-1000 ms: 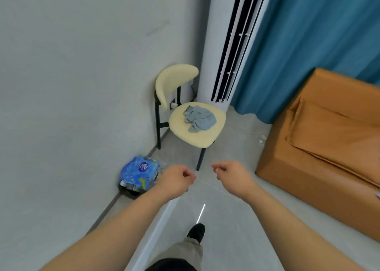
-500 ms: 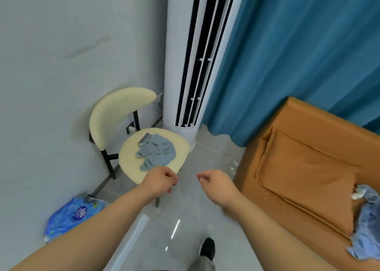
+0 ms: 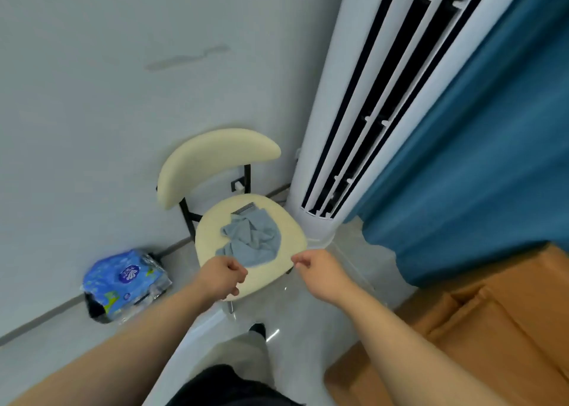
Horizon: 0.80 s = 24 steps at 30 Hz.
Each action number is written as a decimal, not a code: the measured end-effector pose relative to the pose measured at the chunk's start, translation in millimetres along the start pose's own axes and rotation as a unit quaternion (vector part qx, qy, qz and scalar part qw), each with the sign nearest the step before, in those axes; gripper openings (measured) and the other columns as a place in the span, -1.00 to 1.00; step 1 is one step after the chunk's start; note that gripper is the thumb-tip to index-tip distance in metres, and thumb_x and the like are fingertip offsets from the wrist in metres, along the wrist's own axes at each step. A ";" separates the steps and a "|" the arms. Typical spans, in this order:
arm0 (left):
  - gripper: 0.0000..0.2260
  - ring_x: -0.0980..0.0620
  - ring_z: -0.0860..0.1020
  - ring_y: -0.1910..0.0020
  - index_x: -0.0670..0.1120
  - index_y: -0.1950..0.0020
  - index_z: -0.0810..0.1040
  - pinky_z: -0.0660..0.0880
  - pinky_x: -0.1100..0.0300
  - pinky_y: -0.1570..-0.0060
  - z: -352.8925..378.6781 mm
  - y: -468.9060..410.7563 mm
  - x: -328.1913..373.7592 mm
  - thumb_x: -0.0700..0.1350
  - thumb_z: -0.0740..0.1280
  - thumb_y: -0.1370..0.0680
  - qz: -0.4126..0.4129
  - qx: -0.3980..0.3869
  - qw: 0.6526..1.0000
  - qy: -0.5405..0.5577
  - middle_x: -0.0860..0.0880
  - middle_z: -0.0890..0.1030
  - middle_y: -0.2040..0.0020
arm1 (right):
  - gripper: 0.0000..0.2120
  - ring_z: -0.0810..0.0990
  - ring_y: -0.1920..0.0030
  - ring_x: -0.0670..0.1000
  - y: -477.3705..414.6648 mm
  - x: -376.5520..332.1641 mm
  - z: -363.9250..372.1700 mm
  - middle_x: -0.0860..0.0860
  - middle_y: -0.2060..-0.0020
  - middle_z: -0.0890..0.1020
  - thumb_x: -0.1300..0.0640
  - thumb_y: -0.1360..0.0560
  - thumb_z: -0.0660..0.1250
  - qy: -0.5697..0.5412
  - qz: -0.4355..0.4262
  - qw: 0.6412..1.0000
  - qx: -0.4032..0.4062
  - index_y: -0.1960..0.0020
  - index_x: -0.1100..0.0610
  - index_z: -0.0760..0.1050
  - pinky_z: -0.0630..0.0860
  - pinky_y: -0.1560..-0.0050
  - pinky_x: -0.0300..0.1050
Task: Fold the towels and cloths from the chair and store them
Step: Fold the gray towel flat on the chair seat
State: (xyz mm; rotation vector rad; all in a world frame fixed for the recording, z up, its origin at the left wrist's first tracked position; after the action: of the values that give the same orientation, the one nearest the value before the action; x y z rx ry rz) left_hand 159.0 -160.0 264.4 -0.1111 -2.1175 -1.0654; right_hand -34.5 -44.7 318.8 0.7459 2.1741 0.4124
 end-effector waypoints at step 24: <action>-0.93 -0.08 0.66 0.22 -0.08 0.07 0.56 0.55 0.14 0.19 87.6 -138.4 55.0 -0.21 0.30 -0.55 -0.216 0.206 0.944 0.143 -0.07 0.64 0.10 | -0.62 0.55 -0.29 0.08 -294.5 80.9 -56.6 0.05 -0.28 0.59 0.32 -0.52 0.22 0.331 -0.116 0.880 -0.320 -0.27 0.11 0.59 0.47 -0.28 -0.14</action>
State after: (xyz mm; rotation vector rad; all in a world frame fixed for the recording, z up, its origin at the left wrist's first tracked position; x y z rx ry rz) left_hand 15.3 -199.9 177.1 0.6968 -2.0879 -0.7858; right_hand -230.6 -224.5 158.6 -0.0558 2.4523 1.3280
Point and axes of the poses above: each hand's wrist, its own y-axis away from the middle knuckle, its own z-axis out of the palm, x = y × z, the point moved 6 cm from there along -y, towards the middle knuckle
